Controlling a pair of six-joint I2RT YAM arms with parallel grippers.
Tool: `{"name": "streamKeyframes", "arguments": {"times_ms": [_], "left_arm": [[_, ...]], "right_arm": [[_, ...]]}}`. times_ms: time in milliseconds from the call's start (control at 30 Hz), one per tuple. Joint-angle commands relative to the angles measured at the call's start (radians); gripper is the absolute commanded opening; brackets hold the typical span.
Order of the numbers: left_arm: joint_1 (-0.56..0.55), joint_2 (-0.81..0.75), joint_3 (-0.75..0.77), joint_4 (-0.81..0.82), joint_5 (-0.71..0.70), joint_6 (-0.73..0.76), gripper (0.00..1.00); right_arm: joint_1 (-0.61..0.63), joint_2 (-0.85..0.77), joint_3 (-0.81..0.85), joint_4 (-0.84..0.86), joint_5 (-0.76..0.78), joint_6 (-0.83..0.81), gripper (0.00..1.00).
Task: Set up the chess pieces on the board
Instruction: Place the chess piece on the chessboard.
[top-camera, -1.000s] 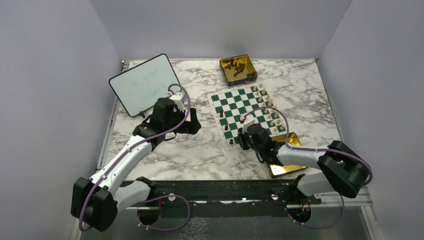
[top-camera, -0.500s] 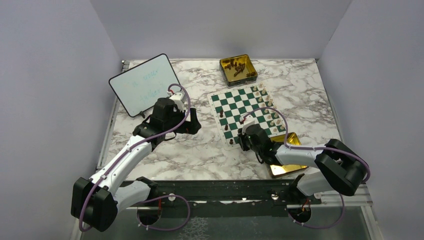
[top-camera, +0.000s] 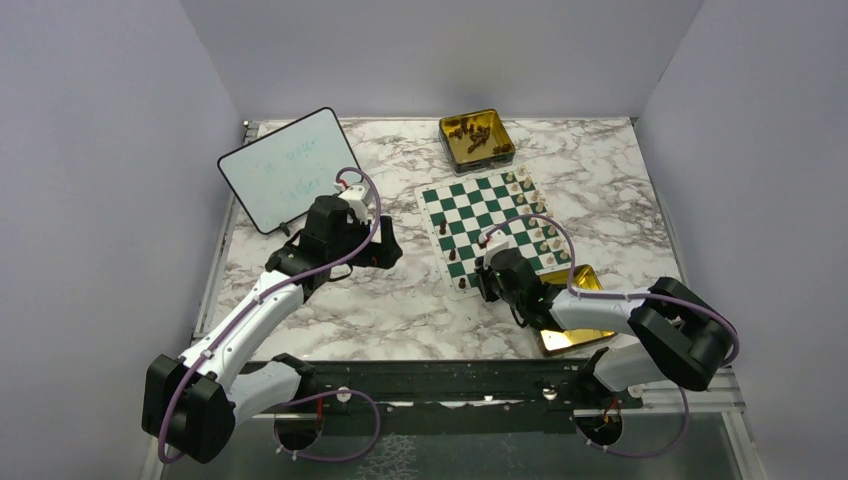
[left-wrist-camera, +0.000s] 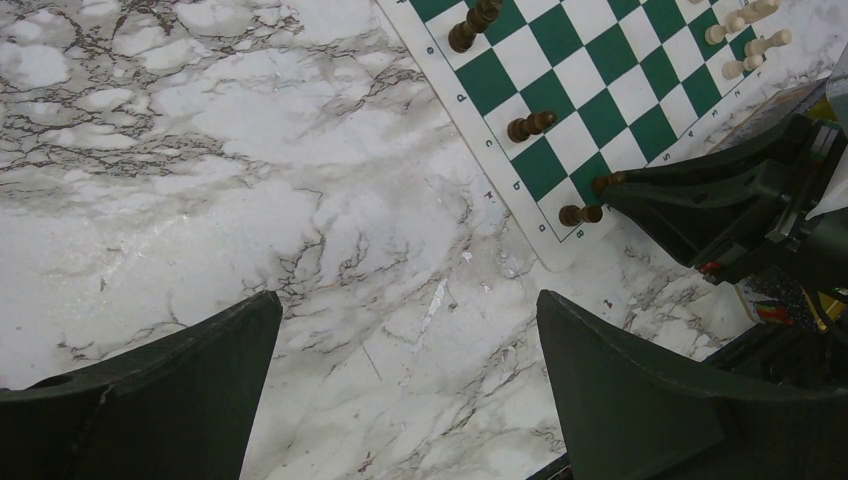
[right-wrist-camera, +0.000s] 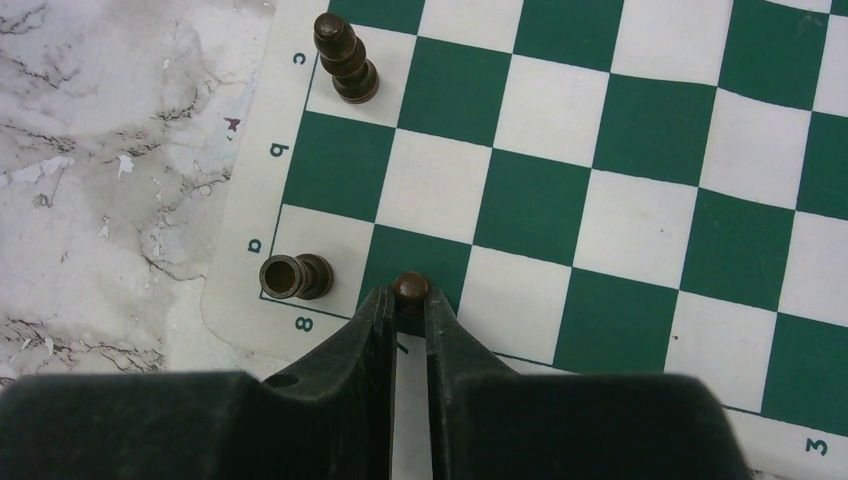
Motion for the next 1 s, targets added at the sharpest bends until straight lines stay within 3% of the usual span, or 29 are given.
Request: {"name": "streamKeyframes", "arguments": {"times_ms": [0,967], "left_arm": [[0.000,-0.014,0.029,-0.002,0.007,0.005,0.99],[0.000,-0.010,0.027,-0.002,0.009,0.004,0.99]], "right_arm": [[0.010,0.022,0.016,-0.002,0.018,0.002,0.17],[0.012,0.022,0.023,-0.017,0.028,0.036,0.20]]}}
